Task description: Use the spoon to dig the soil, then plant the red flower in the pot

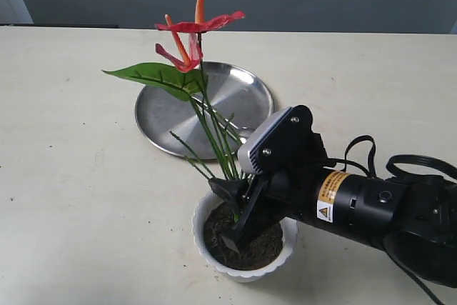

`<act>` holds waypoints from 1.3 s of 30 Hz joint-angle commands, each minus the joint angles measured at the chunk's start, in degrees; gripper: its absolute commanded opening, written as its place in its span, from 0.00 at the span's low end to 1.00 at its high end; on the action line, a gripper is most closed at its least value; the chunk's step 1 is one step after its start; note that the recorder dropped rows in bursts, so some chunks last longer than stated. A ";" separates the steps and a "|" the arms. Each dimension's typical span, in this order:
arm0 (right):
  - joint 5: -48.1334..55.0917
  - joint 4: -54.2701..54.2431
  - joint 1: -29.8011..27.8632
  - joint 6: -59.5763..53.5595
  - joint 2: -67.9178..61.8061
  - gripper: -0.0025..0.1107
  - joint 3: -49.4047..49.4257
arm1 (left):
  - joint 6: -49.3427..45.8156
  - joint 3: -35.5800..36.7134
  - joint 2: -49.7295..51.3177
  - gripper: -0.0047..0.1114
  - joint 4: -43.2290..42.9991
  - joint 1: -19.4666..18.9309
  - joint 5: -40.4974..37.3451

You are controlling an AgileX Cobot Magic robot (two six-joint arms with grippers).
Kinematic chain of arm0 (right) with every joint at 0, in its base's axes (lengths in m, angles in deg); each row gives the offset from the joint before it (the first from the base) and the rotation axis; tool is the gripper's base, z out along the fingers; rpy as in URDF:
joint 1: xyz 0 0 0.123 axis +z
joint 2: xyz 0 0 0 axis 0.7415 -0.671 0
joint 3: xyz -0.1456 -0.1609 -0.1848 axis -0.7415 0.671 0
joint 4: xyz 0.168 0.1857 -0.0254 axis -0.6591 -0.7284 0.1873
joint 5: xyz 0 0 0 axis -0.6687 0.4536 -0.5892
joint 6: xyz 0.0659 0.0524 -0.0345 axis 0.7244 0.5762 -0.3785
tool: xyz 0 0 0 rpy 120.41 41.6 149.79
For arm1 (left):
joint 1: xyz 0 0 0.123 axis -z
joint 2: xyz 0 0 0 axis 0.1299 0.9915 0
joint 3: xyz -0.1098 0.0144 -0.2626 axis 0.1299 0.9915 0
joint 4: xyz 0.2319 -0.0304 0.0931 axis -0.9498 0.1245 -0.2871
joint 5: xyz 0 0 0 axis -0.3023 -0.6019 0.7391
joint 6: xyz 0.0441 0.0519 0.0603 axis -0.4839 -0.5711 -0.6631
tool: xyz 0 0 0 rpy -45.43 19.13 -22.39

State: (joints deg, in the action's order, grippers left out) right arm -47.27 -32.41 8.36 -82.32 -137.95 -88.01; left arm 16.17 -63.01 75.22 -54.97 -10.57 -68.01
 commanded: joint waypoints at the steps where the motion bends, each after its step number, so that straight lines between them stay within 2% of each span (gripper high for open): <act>1: 1.07 -0.15 -0.10 -0.29 0.40 0.49 0.23 | 0.12 -0.21 -0.30 0.04 0.44 0.41 0.11; 22: 9.29 -1.35 -0.10 -0.63 6.07 0.49 0.23 | 0.12 -0.21 -0.30 0.04 0.44 0.41 0.37; 39: 25.87 -5.45 -0.10 -0.49 19.46 0.49 0.23 | 0.12 -0.21 -0.30 0.04 0.44 0.41 0.37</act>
State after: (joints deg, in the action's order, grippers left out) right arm -24.22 -37.45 8.36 -82.71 -121.47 -87.88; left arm 16.17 -63.01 75.22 -54.97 -10.57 -68.01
